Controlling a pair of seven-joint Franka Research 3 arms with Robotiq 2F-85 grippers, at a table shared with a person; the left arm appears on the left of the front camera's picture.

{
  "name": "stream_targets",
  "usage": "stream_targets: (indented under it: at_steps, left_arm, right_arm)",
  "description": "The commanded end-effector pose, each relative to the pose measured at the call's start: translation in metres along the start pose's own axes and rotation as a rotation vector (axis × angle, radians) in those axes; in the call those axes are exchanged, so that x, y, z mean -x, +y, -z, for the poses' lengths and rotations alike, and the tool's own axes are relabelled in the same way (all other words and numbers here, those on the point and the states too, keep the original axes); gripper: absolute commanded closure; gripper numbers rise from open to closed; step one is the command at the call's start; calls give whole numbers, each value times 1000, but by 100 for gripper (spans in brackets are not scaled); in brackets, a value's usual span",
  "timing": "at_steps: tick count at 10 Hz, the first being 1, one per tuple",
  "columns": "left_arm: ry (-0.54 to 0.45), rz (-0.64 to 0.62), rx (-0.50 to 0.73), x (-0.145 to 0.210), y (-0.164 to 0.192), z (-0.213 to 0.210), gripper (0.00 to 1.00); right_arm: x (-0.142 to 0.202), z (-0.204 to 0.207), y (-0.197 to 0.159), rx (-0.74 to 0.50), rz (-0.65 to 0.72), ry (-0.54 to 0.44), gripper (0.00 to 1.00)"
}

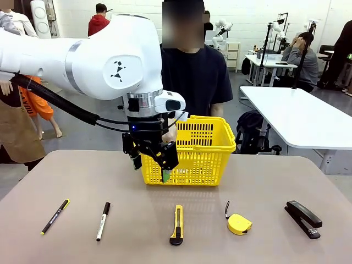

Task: Place the items the person wants into the basket.
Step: Pick up the item the person points to and place it in the Market Basket.

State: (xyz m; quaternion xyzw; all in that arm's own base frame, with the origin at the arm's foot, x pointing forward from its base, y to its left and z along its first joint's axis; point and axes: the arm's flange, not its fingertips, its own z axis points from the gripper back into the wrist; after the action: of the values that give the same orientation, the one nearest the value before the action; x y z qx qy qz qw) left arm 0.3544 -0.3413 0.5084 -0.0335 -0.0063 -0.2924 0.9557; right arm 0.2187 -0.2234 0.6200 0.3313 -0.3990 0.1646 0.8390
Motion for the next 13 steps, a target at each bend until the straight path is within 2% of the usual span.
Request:
stream_targets:
  at_steps: [1,3,6,8,9,13]
  left_arm:
    - [-53,-187,-1,-7,-18,23,0]
    - [-153,-273,-58,-6,-52,69,0]
    - [-214,-277,-168,-6,-79,106,0]
    - [-211,-300,-200,-5,-85,141,0]
    - [-196,-314,-172,-7,-83,155,0]
    - [-197,-410,-162,-22,-74,187,0]
  right_arm:
    - [-2,-1,1,-21,-14,-16,0]
    - [-2,-1,1,-21,-14,-16,0]
    - [-2,-1,1,-21,-14,-16,0]
    - [-2,-1,1,-21,-14,-16,0]
    - [-2,-1,1,-21,-14,-16,0]
    - [-2,-1,1,-21,-14,-16,0]
